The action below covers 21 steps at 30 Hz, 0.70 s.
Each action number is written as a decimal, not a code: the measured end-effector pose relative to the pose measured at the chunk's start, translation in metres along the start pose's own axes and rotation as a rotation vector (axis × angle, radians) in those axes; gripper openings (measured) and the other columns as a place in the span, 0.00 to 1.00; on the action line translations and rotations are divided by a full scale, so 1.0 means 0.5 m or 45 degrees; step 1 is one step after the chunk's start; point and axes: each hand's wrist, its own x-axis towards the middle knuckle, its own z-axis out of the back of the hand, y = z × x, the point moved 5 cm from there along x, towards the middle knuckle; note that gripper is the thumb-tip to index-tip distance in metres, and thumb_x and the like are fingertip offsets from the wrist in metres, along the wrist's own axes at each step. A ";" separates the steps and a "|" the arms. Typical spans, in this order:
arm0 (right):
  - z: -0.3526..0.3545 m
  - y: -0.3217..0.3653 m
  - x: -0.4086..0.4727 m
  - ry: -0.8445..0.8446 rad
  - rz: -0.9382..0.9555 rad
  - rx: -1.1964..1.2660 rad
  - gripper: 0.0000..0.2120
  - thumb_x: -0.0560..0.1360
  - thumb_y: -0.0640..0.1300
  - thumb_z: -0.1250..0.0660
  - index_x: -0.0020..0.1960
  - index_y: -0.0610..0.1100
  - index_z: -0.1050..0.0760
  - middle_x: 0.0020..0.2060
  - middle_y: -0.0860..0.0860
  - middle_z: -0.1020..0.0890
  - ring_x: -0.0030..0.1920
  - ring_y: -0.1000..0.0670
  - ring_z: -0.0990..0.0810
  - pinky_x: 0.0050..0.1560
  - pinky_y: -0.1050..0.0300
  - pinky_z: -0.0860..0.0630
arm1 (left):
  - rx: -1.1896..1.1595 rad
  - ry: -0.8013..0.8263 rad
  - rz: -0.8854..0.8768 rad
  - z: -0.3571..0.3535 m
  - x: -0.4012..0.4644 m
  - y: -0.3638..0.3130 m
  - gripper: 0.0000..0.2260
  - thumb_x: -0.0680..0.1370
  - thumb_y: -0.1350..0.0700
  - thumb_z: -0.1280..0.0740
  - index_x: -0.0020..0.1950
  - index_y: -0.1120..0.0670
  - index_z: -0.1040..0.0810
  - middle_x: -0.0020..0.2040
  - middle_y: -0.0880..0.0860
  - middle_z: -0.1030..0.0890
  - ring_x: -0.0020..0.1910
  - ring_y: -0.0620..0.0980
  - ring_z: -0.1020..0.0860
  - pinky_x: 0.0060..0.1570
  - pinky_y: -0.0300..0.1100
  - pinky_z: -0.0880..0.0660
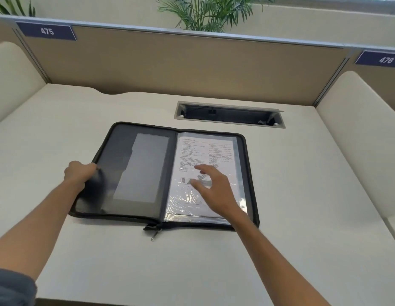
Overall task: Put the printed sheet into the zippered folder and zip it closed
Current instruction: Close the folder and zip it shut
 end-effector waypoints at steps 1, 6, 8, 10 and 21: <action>-0.005 0.010 -0.005 0.004 0.001 0.018 0.19 0.74 0.52 0.30 0.64 0.51 0.25 0.61 0.56 0.21 0.56 0.58 0.23 0.61 0.55 0.27 | -0.061 0.002 -0.005 0.010 0.001 -0.007 0.26 0.71 0.52 0.27 0.63 0.66 0.28 0.63 0.66 0.25 0.60 0.66 0.26 0.50 0.51 0.29; -0.026 0.052 -0.023 0.033 -0.014 0.106 0.19 0.74 0.52 0.30 0.64 0.52 0.24 0.58 0.59 0.20 0.54 0.61 0.21 0.58 0.57 0.24 | -0.244 0.049 -0.210 0.084 -0.032 -0.079 0.14 0.69 0.50 0.25 0.41 0.59 0.23 0.45 0.61 0.21 0.44 0.58 0.24 0.42 0.48 0.27; -0.029 0.075 -0.026 0.045 0.001 0.155 0.19 0.74 0.51 0.30 0.64 0.51 0.24 0.56 0.59 0.19 0.52 0.60 0.20 0.57 0.55 0.22 | -0.343 0.146 -0.305 0.111 -0.065 -0.121 0.11 0.72 0.50 0.27 0.41 0.57 0.24 0.40 0.57 0.22 0.40 0.55 0.25 0.38 0.44 0.27; -0.028 0.100 -0.026 0.058 0.028 0.187 0.18 0.74 0.51 0.30 0.64 0.51 0.24 0.52 0.59 0.18 0.51 0.60 0.19 0.56 0.54 0.21 | -0.404 0.246 -0.380 0.132 -0.107 -0.164 0.09 0.74 0.50 0.30 0.45 0.56 0.22 0.41 0.54 0.21 0.36 0.52 0.24 0.35 0.42 0.28; 0.016 0.204 -0.042 0.101 0.162 0.265 0.22 0.76 0.56 0.33 0.68 0.53 0.28 0.55 0.58 0.19 0.52 0.62 0.20 0.56 0.64 0.25 | -0.576 0.475 -0.823 0.105 -0.373 -0.285 0.11 0.81 0.52 0.41 0.50 0.49 0.19 0.43 0.46 0.18 0.37 0.44 0.21 0.31 0.36 0.26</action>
